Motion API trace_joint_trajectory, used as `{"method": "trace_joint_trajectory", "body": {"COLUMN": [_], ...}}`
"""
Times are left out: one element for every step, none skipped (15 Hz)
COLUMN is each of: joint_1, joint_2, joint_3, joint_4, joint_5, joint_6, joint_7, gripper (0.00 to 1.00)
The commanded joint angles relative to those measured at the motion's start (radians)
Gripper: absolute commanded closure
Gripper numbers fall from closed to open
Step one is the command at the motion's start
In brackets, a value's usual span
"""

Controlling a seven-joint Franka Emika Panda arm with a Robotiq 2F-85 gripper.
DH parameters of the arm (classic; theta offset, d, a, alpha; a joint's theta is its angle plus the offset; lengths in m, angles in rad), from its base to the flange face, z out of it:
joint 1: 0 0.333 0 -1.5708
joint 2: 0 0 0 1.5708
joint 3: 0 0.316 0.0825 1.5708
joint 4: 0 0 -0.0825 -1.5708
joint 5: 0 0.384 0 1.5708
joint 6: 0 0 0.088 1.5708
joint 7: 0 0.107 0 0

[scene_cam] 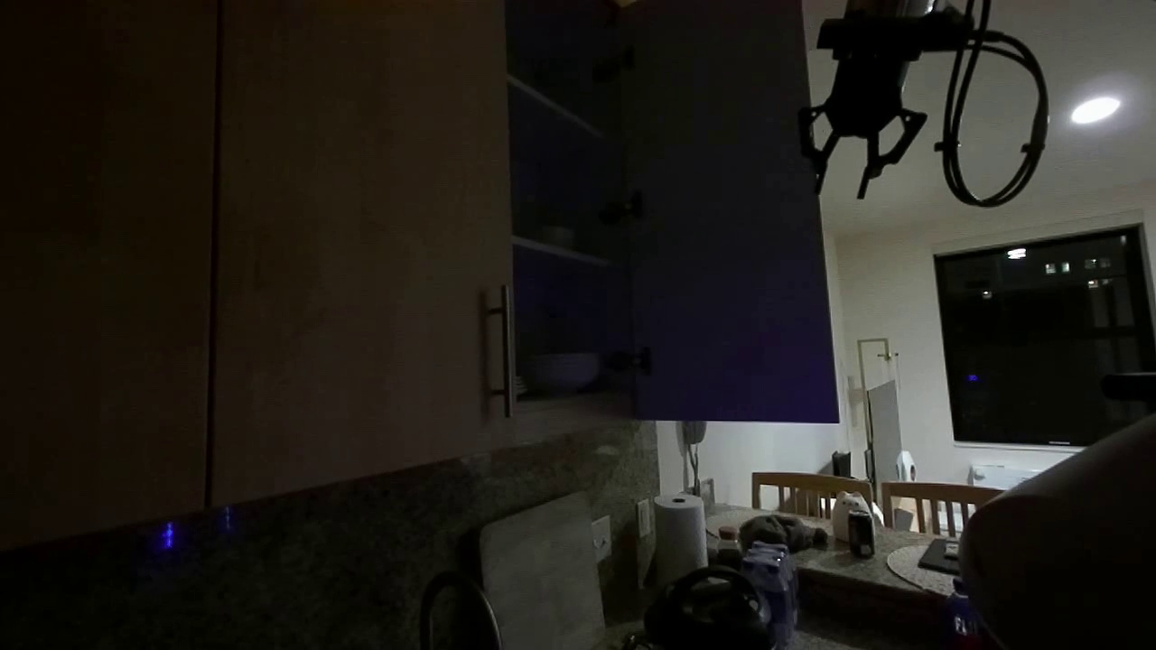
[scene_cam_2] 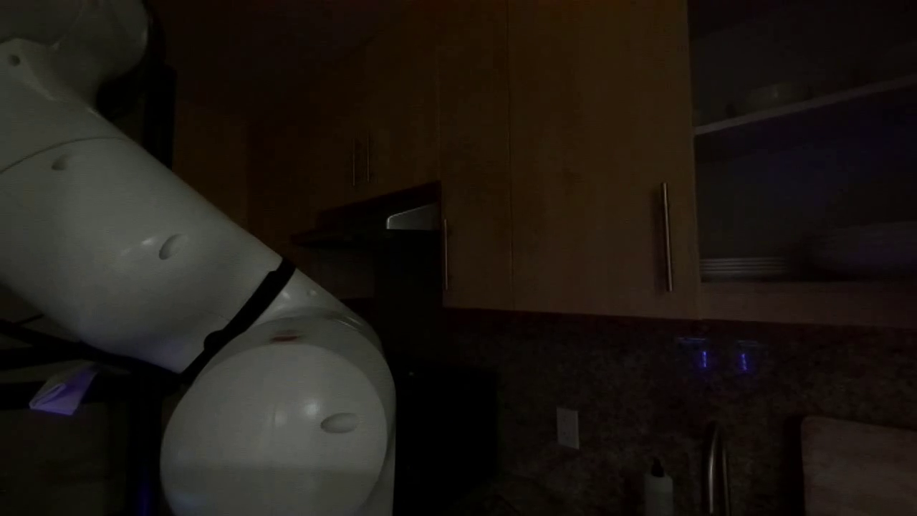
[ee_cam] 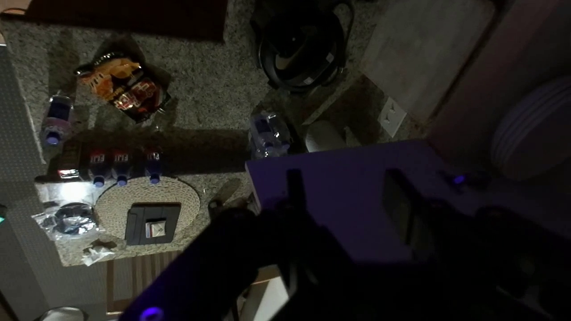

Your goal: Close the open cabinet door

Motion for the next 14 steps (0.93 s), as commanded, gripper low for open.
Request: {"method": "trace_joint_trajectory", "body": {"joint_1": [-0.031,-0.033,-0.037,-0.043,-0.047,-0.055,-0.057,-0.064,-0.046,-0.049,-0.052,-0.052,-0.052,-0.052], "joint_2": [0.064,0.073,0.083,0.092,0.104,0.114,0.114,0.113,0.099,0.104,0.106,0.106,0.106,0.106], "joint_3": [-0.032,-0.037,-0.036,-0.034,-0.032,-0.028,-0.026,-0.018,-0.037,-0.034,-0.032,-0.03,-0.03,-0.03], "joint_4": [0.056,0.065,0.068,0.068,0.072,0.072,0.068,0.062,0.059,0.059,0.059,0.059,0.059,0.06], "joint_5": [-0.008,-0.004,-0.006,-0.009,-0.011,-0.015,-0.012,-0.016,0.002,0.001,0.0,0.0,0.0,0.0], "joint_6": [0.026,0.027,0.035,0.046,0.051,0.06,0.063,0.062,0.046,0.046,0.046,0.046,0.046,0.046], "joint_7": [0.005,0.007,0.012,0.021,0.025,0.032,0.037,0.041,0.001,0.003,0.005,0.006,0.007,0.008], "gripper": [0.79,0.87,0.92,0.98,0.99,1.0,1.0,1.0,0.99,0.99,0.99,0.99,0.99,1.0]}}
